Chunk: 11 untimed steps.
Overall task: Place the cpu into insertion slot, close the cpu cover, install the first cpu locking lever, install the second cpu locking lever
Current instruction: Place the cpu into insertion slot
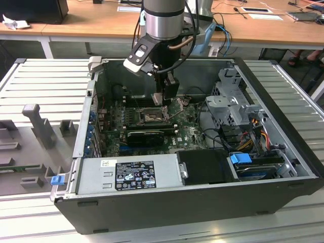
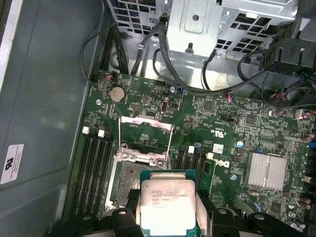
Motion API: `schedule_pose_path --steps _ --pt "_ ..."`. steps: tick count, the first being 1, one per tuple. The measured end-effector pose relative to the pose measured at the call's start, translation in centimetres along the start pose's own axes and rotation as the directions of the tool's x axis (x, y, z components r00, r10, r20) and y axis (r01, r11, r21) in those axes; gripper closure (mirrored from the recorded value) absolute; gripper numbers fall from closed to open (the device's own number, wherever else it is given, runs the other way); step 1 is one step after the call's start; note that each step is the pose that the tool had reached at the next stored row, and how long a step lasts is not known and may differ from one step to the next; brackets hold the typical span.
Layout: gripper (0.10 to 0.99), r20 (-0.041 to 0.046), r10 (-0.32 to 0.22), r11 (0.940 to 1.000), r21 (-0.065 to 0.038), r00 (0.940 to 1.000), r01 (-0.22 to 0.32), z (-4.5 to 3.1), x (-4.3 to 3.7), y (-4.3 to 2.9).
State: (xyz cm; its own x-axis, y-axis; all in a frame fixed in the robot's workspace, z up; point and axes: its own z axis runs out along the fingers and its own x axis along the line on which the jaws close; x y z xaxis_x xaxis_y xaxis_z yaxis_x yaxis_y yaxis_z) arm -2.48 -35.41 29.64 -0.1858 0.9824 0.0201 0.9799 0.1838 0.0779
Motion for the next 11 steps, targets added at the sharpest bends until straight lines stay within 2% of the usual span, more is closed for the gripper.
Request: schedule_pose_path --steps 11 --pt "0.553 0.0006 0.011 0.9999 0.000 0.9999 -0.011 0.08 0.00 -0.01"
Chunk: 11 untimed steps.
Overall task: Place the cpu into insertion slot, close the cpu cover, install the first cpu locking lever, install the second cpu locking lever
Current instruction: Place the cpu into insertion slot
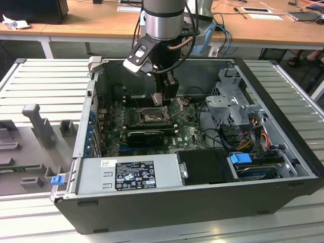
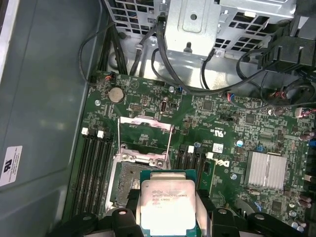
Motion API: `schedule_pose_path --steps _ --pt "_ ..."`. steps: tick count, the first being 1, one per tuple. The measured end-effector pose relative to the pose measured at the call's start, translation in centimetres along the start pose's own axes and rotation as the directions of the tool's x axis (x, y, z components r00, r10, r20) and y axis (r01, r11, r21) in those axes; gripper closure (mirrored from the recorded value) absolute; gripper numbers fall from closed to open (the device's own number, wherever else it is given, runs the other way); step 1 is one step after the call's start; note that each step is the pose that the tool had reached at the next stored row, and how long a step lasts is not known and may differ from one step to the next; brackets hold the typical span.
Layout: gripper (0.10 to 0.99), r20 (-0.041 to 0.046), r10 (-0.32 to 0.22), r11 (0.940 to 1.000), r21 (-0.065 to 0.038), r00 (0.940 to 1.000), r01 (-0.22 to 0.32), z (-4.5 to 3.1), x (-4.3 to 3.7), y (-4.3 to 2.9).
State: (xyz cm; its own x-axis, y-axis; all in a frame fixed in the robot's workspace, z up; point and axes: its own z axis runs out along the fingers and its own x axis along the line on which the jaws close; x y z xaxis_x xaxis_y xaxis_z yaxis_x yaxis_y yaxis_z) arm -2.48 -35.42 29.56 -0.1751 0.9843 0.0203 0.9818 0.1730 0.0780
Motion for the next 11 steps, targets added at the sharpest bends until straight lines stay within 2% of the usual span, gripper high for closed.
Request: schedule_pose_path --steps 11 --pt "0.553 0.0004 0.008 1.0000 0.000 1.0000 -0.008 0.16 0.00 -0.01"
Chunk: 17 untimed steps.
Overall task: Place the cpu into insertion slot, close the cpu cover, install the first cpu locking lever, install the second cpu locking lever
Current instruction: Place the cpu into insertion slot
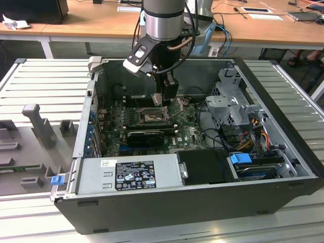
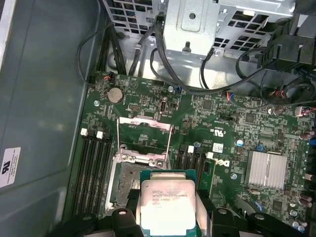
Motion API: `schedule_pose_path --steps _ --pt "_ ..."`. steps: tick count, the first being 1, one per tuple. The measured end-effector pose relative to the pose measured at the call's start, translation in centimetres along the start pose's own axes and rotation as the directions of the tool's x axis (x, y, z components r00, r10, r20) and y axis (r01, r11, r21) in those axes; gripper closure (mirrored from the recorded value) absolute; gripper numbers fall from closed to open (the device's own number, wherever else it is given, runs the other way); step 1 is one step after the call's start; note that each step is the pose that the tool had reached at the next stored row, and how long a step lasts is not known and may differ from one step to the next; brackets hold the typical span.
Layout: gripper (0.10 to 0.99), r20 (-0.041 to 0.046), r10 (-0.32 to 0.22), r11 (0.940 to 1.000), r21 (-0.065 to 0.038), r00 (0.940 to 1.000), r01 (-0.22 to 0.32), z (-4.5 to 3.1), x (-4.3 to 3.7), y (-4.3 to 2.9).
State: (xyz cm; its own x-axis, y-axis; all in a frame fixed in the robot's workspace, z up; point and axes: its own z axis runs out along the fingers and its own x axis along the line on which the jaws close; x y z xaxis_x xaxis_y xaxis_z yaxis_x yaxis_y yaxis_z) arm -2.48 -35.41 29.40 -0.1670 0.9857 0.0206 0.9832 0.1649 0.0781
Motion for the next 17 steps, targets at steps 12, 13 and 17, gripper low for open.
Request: schedule_pose_path --steps 12,13,17 --pt "0.553 0.0035 0.045 0.9990 -0.001 0.9990 -0.045 0.97 0.12 -0.10" --pt "0.553 0.0044 0.055 0.9985 -0.001 0.9984 -0.055 1.12 0.13 -0.11" --pt "0.553 0.0070 0.088 0.9961 -0.002 0.9961 -0.088 1.82 0.17 -0.21"
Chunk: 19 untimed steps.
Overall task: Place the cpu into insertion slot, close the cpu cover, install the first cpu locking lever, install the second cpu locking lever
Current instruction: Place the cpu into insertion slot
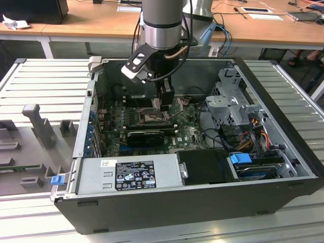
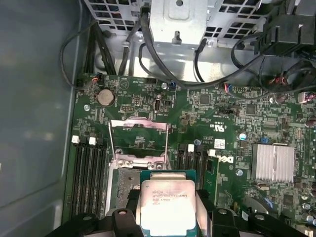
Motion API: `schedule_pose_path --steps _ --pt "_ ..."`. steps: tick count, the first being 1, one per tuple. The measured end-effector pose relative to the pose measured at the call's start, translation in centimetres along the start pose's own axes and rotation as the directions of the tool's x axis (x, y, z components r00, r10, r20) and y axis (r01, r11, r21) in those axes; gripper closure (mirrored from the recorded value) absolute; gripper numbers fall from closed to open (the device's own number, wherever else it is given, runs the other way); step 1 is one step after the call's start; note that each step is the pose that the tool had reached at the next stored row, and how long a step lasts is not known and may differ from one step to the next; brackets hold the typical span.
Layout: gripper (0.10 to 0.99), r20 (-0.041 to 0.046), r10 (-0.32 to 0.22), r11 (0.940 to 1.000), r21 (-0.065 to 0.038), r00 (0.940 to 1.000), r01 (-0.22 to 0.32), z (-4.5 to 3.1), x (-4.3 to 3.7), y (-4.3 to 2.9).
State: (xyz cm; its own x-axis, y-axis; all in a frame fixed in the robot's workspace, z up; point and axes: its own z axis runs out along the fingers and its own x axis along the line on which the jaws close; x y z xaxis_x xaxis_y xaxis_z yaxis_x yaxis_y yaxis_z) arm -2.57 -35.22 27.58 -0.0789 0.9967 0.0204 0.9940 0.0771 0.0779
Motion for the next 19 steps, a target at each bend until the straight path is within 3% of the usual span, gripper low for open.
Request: schedule_pose_path --steps 3,15,19 --pt "0.553 -0.0001 0.000 1.0000 0.000 1.0000 0.000 0.95 0.06 -0.12" --pt "0.553 0.0006 0.015 0.9999 0.000 0.9999 -0.015 1.16 0.27 -0.82" --pt "0.553 0.0002 0.016 0.9999 0.000 0.9999 -0.016 1.58 0.61 -0.87"
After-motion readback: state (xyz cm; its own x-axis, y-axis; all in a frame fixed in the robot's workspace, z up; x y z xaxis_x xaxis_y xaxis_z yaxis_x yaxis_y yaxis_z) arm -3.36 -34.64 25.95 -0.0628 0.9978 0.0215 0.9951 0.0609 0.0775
